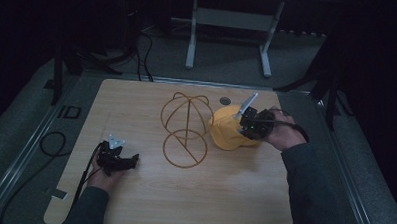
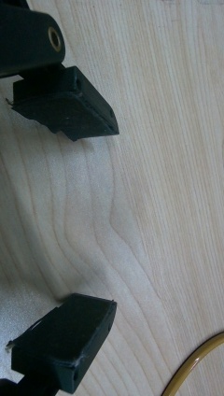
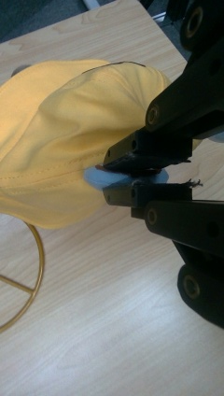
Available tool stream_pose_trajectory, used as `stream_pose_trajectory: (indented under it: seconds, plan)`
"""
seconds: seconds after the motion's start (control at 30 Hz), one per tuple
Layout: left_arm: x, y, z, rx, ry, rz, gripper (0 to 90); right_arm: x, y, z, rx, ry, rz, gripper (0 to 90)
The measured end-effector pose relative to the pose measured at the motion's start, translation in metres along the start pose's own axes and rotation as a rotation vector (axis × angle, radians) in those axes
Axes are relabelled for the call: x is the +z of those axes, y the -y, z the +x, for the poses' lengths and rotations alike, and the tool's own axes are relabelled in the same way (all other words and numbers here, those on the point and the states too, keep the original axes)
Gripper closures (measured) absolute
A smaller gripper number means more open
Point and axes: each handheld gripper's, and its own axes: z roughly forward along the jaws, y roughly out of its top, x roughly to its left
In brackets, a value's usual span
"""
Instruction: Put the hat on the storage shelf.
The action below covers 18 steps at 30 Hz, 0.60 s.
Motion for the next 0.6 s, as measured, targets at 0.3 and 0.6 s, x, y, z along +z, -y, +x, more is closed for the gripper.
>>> stream_pose_trajectory:
  seconds: [0.3,0.6]
  plan:
    - [0.0,0.0,0.0,0.002,0.0,0.001,14.3,0.005,-0.009,-0.005,0.052,0.033,-0.068,77.8]
    - [0.0,0.0,0.0,-0.001,-0.001,-0.003,14.3,0.016,-0.023,-0.016,0.11,0.023,-0.09,73.8]
